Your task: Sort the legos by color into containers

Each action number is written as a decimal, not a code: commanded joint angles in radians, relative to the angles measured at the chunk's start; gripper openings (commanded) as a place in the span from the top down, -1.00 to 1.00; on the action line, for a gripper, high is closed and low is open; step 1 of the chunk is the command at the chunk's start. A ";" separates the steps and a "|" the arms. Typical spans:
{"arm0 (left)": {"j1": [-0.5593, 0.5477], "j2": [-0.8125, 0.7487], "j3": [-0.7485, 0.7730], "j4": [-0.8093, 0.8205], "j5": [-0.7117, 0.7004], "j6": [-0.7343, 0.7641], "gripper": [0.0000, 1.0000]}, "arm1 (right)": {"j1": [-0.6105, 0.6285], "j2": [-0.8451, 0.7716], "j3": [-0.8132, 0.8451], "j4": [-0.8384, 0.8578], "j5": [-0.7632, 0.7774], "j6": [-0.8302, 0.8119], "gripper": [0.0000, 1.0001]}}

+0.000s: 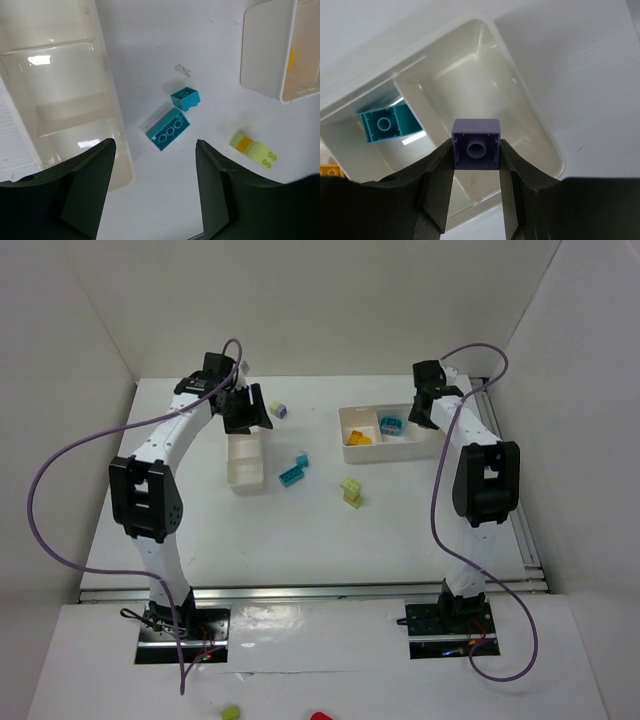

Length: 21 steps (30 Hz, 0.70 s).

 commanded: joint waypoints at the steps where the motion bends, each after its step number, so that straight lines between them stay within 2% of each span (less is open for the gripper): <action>1: 0.004 0.026 0.047 -0.024 -0.004 0.025 -0.49 | -0.026 0.012 0.062 0.055 0.021 -0.003 0.11; 3: -0.007 0.039 0.069 -0.033 -0.016 0.025 -0.49 | -0.026 0.024 0.096 0.033 0.021 -0.003 -0.25; 6: -0.025 0.081 0.119 -0.043 -0.043 0.012 -0.52 | -0.017 0.024 0.105 0.032 0.010 -0.003 -0.35; 10: -0.045 0.148 0.210 -0.070 -0.086 -0.024 -0.52 | -0.006 -0.027 0.073 0.060 0.021 -0.013 -0.37; 16: -0.067 0.262 0.357 -0.080 -0.178 -0.093 -0.49 | -0.006 -0.056 0.062 0.060 0.074 -0.035 -0.26; 21: -0.102 0.357 0.466 -0.047 -0.309 -0.206 -0.49 | -0.006 -0.125 -0.013 0.112 -0.004 -0.034 -0.26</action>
